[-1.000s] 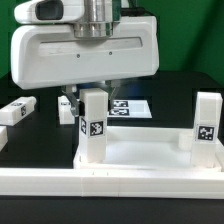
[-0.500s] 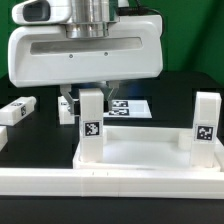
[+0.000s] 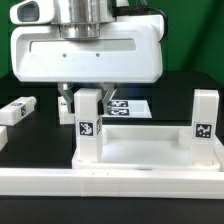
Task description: Assemble desk
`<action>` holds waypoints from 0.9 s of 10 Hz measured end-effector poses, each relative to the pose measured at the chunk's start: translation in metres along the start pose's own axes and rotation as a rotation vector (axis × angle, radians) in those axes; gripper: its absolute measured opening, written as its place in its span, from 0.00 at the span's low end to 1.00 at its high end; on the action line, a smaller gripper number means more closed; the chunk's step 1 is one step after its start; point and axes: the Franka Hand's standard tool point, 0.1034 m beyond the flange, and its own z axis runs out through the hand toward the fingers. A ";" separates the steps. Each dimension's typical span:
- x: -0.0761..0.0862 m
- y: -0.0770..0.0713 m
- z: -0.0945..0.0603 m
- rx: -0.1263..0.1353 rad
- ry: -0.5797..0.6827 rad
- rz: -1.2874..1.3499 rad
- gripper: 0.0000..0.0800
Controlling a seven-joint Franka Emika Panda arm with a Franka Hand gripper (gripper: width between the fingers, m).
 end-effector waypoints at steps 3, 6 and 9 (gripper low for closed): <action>-0.002 0.001 0.000 -0.011 -0.002 0.145 0.38; -0.002 0.002 0.000 -0.016 -0.002 0.197 0.40; -0.003 0.001 -0.002 -0.012 -0.004 0.218 0.69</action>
Offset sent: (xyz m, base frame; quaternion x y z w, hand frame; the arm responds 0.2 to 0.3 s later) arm -0.0046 0.0050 -0.0006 -0.0004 0.0000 0.2543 0.9671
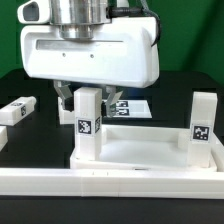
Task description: Assemble desk
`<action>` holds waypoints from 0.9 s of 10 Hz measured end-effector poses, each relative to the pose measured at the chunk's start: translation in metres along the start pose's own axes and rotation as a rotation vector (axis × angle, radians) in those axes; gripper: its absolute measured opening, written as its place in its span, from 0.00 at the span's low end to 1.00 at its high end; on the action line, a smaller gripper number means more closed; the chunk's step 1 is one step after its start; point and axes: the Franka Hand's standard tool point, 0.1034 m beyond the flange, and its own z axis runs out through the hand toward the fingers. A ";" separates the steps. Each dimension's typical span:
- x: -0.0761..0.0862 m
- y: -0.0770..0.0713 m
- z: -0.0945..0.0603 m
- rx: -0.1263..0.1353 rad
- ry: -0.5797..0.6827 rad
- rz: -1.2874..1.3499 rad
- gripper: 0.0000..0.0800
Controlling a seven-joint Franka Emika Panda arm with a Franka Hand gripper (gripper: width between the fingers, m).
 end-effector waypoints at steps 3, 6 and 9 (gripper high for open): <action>-0.013 -0.006 -0.022 0.016 -0.018 0.106 0.81; -0.025 -0.022 -0.031 0.026 -0.020 0.142 0.81; -0.025 -0.022 -0.031 0.025 -0.020 0.143 0.81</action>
Offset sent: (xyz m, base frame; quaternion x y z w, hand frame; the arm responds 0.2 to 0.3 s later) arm -0.0330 0.0244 0.0273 -0.0340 -0.0330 0.1378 0.9893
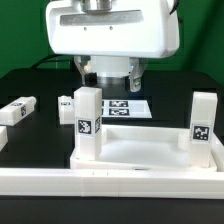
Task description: Assemble desk
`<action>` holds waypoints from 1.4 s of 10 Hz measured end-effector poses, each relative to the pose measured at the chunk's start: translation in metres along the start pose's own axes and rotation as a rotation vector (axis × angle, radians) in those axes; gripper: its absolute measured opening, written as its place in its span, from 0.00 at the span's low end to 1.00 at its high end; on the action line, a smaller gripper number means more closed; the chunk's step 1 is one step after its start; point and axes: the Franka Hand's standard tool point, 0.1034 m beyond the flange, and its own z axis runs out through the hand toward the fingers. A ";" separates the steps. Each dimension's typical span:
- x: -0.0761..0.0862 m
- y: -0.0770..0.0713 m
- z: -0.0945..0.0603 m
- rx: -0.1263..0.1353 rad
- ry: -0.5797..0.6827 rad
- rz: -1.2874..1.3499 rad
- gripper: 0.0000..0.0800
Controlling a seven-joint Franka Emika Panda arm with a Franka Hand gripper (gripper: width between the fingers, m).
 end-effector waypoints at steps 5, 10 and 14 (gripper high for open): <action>-0.016 -0.002 0.007 -0.001 -0.013 0.113 0.81; -0.048 0.003 0.012 -0.001 -0.046 0.354 0.81; -0.060 0.005 0.020 -0.011 -0.068 0.650 0.81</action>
Offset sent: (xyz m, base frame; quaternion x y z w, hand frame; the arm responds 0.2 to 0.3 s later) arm 0.0000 0.0000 0.0000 0.0000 0.0000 0.0000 1.0000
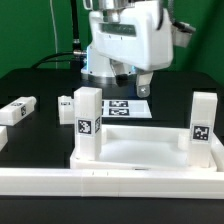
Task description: Assemble desk
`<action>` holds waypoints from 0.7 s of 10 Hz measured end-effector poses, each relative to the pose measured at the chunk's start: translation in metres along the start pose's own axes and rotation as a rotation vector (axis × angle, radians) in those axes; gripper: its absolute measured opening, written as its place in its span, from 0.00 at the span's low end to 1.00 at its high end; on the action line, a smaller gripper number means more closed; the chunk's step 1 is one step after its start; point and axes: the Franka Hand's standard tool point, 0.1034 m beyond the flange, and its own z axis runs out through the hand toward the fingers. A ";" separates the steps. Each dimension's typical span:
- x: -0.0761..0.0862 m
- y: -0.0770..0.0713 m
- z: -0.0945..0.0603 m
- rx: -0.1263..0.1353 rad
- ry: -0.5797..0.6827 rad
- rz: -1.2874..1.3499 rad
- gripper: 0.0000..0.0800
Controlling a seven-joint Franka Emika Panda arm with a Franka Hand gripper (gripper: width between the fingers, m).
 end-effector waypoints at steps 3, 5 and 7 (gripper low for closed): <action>-0.003 0.004 0.009 0.003 -0.015 0.213 0.81; -0.004 0.004 0.009 -0.002 -0.018 0.185 0.81; -0.008 0.011 0.016 -0.025 -0.022 0.214 0.81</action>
Offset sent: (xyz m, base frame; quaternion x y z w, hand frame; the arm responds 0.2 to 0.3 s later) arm 0.0000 0.0000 0.0000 0.0000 0.0000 0.0000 1.0000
